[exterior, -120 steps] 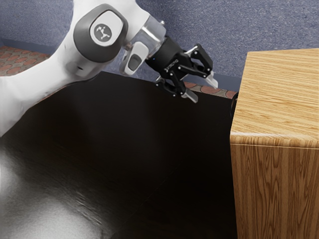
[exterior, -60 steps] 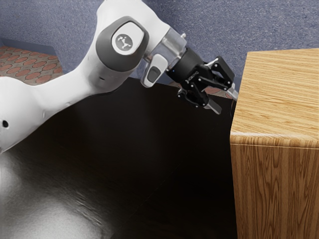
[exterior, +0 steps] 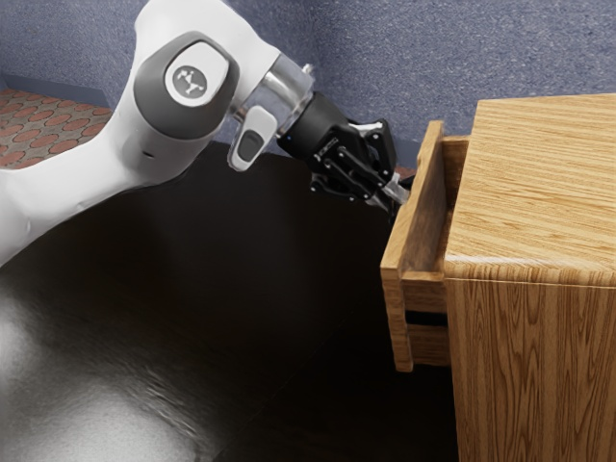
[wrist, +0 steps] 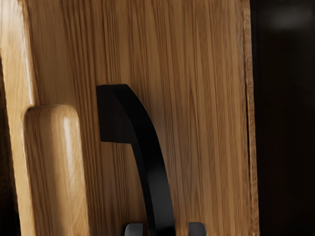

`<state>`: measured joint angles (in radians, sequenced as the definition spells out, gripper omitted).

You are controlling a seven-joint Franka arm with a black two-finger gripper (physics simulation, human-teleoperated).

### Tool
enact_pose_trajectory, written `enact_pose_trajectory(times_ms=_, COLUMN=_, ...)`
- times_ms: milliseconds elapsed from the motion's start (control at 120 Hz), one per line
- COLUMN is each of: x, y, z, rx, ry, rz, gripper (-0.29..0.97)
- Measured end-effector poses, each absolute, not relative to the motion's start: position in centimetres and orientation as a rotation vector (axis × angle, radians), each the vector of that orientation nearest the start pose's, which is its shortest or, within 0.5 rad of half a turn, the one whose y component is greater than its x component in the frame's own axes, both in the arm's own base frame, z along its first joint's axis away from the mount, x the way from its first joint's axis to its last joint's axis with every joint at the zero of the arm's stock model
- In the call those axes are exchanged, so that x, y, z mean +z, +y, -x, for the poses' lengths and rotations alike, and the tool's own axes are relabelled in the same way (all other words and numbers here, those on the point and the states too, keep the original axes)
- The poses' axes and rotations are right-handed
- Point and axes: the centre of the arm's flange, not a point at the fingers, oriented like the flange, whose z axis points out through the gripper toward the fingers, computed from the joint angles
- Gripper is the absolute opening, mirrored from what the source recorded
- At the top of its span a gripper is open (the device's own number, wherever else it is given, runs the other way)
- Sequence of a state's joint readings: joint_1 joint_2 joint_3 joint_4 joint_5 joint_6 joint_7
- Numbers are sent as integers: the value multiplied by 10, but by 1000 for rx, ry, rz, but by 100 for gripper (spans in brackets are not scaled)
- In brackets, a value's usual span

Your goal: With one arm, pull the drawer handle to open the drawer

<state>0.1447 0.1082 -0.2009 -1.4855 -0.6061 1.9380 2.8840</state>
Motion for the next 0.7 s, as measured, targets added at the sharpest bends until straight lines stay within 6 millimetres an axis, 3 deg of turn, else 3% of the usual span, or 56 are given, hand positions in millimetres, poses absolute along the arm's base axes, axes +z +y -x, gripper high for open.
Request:
enact_pose_trajectory(times_ms=183, x=650, y=-51, z=-602, rx=-930, ry=2720, rz=495, gripper=-10)
enact_pose_trajectory(times_ms=417, x=659, y=-12, z=-576, rx=-890, ry=2687, rz=592, gripper=-11)
enact_pose_trajectory(times_ms=700, x=657, y=17, z=-556, rx=-879, ry=2672, rz=676, gripper=-11)
